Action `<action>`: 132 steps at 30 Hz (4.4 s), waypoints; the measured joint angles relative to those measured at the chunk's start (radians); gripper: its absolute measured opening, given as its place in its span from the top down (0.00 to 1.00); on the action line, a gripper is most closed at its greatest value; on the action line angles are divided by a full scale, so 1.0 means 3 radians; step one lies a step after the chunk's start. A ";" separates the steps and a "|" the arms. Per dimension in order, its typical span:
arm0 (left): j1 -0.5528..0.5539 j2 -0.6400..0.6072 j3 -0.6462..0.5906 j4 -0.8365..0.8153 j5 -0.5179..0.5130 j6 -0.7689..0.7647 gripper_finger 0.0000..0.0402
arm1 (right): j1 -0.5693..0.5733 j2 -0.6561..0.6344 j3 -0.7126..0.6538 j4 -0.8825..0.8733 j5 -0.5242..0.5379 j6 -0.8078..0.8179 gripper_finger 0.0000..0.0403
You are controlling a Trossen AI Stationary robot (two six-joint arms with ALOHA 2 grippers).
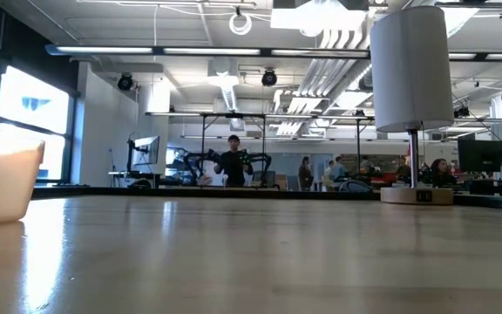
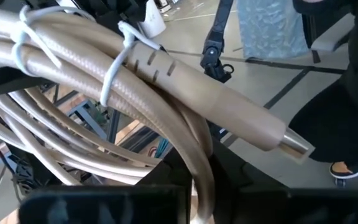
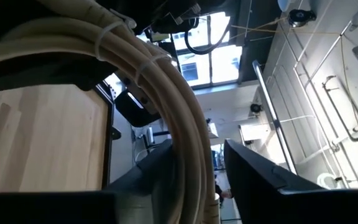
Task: Pick & Place USB Port
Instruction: Put the light brown HDMI cable into the orange bin, then return to Home Position
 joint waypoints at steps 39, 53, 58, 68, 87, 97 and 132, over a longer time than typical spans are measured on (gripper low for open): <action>-0.1225 -0.0828 0.0006 -0.2269 -0.2552 -0.0710 0.96 | 0.0491 -0.1002 0.0003 -0.1833 -0.0405 0.3091 0.36; -0.1424 -0.0655 0.0010 -0.3509 -0.1931 -0.1812 0.96 | 0.0278 -0.0998 0.0000 -0.2976 -0.1314 0.4594 0.36; -0.1251 -0.0453 0.0010 -0.3893 -0.1212 -0.2119 0.95 | 0.0261 -0.0998 -0.0023 -0.2989 -0.1309 0.4644 0.36; -0.1006 -0.0116 0.0011 -0.4376 -0.0123 -0.2607 0.94 | 0.0165 -0.0997 -0.0463 -0.2950 -0.1264 0.4821 0.36; -0.1184 0.0101 0.0131 -0.4784 0.0659 -0.3468 0.91 | -0.0307 -0.0993 -0.0936 -0.2916 -0.1882 0.5002 0.36; -0.1184 0.0191 0.0128 -0.4898 0.0688 -0.3626 0.83 | -0.0280 -0.0993 -0.0936 -0.2905 -0.1925 0.5004 0.36; -0.1185 0.0140 0.1044 -0.5650 -0.0180 -0.3626 0.23 | -0.0335 -0.0993 -0.0934 -0.2894 -0.2358 0.4950 0.36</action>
